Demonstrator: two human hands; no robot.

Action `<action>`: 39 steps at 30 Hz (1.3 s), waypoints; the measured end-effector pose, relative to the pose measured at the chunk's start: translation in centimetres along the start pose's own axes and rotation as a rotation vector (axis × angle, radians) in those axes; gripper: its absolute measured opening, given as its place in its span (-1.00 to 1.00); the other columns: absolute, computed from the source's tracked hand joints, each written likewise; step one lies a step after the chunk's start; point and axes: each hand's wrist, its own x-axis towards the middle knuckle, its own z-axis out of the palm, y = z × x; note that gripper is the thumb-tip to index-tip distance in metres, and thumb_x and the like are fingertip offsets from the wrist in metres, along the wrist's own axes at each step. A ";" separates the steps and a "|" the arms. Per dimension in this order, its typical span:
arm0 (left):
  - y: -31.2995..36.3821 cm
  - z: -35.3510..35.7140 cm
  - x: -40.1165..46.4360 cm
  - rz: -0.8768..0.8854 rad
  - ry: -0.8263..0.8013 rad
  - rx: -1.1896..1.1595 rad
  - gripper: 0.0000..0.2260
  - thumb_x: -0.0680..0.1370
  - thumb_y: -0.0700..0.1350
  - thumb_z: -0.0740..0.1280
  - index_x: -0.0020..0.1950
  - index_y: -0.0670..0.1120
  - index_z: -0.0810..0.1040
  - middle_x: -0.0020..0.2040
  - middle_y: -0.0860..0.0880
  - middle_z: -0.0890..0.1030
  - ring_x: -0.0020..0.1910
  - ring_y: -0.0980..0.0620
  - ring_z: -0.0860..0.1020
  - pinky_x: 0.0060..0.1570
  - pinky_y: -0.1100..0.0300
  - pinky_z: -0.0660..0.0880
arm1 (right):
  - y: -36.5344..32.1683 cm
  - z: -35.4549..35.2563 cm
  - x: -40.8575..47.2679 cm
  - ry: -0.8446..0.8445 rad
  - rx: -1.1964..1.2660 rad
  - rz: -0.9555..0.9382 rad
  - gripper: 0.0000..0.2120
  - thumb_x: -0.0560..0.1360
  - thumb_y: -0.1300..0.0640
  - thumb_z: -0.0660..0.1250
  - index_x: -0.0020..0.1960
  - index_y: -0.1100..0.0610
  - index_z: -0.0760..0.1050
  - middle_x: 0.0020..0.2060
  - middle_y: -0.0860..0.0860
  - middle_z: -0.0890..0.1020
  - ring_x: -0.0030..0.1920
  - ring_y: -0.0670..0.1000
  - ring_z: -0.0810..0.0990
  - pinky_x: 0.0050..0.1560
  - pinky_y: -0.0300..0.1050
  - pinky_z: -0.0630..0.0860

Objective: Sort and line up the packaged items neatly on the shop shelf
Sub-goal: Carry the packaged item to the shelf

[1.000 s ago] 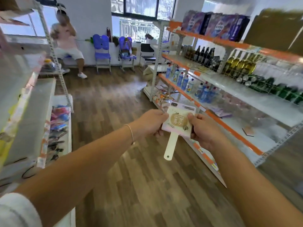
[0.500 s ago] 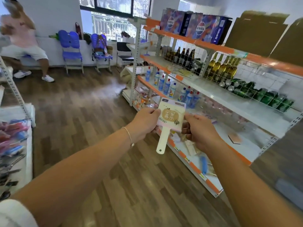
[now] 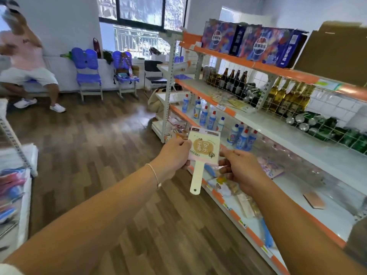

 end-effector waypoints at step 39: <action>4.5 -0.4 61.1 0.237 -0.215 0.327 -0.61 0.42 -0.19 0.49 0.09 0.15 0.43 0.07 0.06 0.63 0.03 0.09 0.61 0.06 0.06 0.59 | -10.8 5.6 62.0 -0.001 0.017 -0.174 -0.80 0.56 0.15 0.33 -0.17 0.25 0.55 -0.37 0.10 0.57 -0.39 0.00 0.50 -0.35 -0.13 0.45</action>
